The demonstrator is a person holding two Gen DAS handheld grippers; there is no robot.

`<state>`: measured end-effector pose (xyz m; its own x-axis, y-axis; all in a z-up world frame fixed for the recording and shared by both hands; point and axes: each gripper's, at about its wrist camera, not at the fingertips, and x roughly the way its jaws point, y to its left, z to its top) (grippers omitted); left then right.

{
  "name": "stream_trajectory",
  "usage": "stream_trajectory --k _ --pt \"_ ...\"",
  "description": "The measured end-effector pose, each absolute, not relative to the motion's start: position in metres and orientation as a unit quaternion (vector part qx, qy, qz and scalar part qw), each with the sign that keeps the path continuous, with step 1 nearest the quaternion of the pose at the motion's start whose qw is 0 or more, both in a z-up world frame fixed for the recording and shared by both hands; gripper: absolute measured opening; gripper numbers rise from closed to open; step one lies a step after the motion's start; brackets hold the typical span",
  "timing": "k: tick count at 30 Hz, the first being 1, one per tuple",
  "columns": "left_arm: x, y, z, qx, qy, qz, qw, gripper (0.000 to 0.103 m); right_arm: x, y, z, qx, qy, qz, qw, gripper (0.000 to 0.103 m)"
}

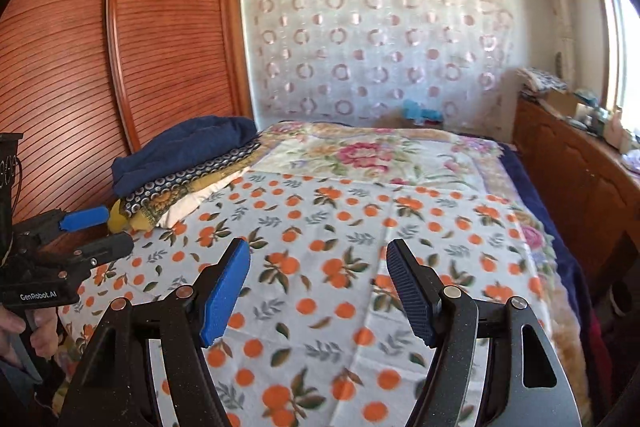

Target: Fold small clothes

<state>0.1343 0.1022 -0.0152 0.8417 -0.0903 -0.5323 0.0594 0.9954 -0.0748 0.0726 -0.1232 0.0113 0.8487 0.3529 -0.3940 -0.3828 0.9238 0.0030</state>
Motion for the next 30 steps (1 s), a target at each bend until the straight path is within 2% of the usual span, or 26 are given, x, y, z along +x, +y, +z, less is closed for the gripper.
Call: stream_trajectory --k 10,16,30 --pt "0.116 0.097 0.025 -0.033 0.235 -0.029 0.971 0.081 -0.001 -0.147 0.048 -0.02 0.149 0.152 0.977 0.073" --pt "0.106 0.096 0.037 -0.028 0.221 -0.023 0.975 0.081 -0.027 -0.149 0.048 -0.013 0.134 0.147 0.98 0.073" --pt "0.103 0.097 0.038 -0.027 0.221 -0.022 0.975 0.081 0.0 -0.155 0.035 -0.01 0.135 0.146 0.98 0.073"
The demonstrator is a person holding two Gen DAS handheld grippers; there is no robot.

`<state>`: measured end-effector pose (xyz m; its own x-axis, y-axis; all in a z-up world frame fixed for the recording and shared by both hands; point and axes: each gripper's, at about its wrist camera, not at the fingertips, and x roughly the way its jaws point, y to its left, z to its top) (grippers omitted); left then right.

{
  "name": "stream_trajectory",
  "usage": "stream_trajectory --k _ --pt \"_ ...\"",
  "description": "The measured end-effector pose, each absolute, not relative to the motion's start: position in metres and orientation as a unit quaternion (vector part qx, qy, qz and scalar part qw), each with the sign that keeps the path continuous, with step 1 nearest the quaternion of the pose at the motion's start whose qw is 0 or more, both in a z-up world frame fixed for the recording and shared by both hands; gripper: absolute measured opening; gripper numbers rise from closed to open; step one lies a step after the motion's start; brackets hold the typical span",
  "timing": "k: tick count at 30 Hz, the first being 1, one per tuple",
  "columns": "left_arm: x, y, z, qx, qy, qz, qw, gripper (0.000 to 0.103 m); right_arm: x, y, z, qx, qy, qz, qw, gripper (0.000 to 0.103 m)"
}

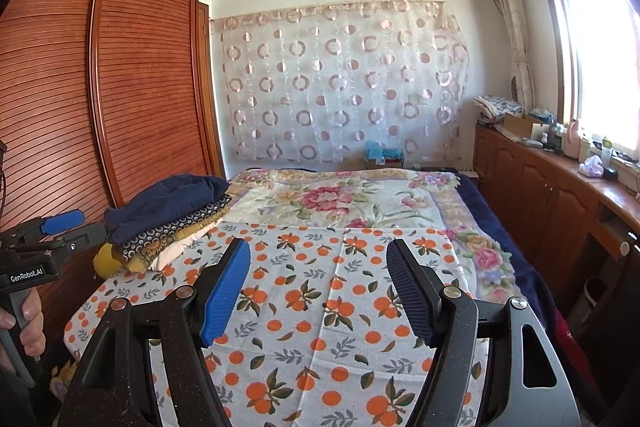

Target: Fold small clothes

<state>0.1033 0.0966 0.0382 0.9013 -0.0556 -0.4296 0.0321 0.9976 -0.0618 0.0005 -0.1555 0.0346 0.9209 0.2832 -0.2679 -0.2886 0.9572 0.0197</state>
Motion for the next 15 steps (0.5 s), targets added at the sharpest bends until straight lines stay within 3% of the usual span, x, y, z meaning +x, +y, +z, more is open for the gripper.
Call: stream_trajectory --k 15 --pt "0.1022 0.0963 0.0383 -0.027 0.221 -0.022 0.975 0.081 0.0037 -0.1597 0.0338 -0.01 0.136 0.15 0.979 0.073"
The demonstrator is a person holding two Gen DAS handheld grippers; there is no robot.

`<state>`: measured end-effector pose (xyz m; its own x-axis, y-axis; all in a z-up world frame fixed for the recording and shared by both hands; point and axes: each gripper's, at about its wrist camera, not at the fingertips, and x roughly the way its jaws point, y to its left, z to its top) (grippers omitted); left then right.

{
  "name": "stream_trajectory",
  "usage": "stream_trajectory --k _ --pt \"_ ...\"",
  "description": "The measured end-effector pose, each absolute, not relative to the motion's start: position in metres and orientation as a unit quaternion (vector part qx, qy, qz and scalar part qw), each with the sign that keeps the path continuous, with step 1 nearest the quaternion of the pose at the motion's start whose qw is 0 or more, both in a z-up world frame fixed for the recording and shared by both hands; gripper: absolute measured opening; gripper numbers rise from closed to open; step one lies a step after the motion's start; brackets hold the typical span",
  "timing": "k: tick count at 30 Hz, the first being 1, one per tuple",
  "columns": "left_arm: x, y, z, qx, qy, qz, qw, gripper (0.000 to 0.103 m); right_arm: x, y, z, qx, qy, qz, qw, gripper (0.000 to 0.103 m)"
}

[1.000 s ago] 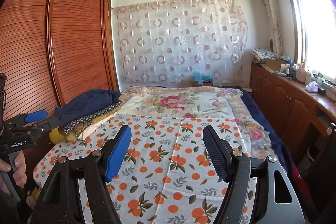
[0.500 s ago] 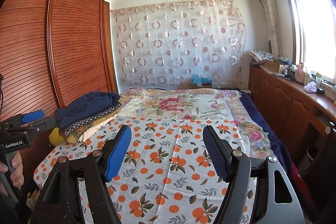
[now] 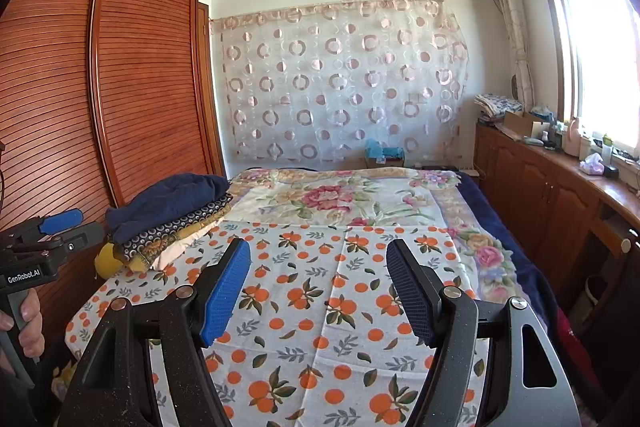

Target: Fold small clothes

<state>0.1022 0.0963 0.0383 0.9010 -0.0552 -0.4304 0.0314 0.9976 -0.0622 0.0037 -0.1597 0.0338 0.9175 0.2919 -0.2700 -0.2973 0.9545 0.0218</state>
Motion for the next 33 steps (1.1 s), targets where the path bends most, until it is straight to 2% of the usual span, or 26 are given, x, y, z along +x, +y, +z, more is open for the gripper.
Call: stream_trajectory --k 33 --pt "0.1017 0.0968 0.0374 -0.026 0.22 -0.023 0.975 0.081 0.009 -0.1695 0.0311 -0.011 0.134 0.157 0.978 0.073"
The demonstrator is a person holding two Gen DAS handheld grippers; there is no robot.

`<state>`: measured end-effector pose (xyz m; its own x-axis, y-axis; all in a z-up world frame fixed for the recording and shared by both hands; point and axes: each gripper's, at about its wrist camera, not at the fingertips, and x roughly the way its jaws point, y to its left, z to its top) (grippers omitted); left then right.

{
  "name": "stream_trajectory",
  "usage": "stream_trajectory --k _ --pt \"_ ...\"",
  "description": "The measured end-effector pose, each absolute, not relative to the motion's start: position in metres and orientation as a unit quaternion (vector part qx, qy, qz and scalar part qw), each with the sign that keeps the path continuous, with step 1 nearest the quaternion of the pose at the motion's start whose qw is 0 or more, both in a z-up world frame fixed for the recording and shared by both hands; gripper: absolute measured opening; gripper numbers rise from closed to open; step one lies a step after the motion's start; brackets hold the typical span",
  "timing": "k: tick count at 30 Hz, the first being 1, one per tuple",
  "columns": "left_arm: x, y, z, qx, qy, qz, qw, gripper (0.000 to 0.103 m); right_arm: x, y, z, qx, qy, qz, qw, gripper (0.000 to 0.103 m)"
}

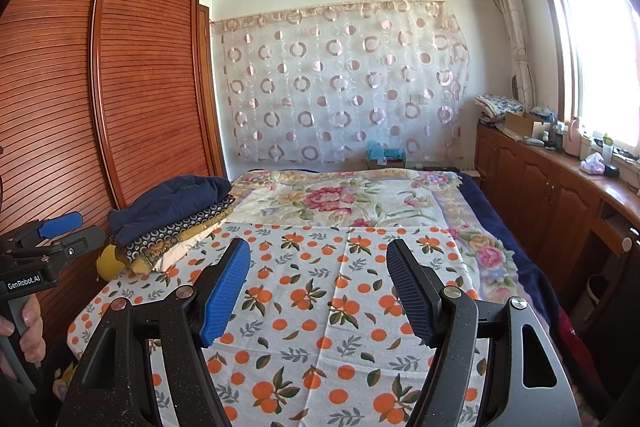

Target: Fold small clothes

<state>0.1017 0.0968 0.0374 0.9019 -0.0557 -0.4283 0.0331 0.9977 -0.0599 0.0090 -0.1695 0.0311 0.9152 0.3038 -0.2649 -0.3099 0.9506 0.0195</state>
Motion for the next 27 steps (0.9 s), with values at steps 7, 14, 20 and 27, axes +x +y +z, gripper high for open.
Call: stream_trajectory --k 7,14,20,27 --pt "0.0995 0.0974 0.0389 -0.026 0.219 -0.023 0.975 0.081 0.0089 -0.1696 0.0313 -0.012 0.131 0.157 0.979 0.073" --pt "0.0987 0.0977 0.0391 -0.026 0.219 -0.022 0.975 0.081 0.0094 -0.171 0.031 -0.011 0.131 0.158 0.979 0.073" --pt "0.0969 0.1003 0.0419 -0.027 0.218 -0.019 0.975 0.081 0.0101 -0.1704 0.0314 -0.012 0.13 0.157 0.979 0.073" --pt "0.097 0.1007 0.0418 -0.027 0.218 -0.019 0.975 0.081 0.0098 -0.1663 0.0323 -0.012 0.127 0.155 0.98 0.073"
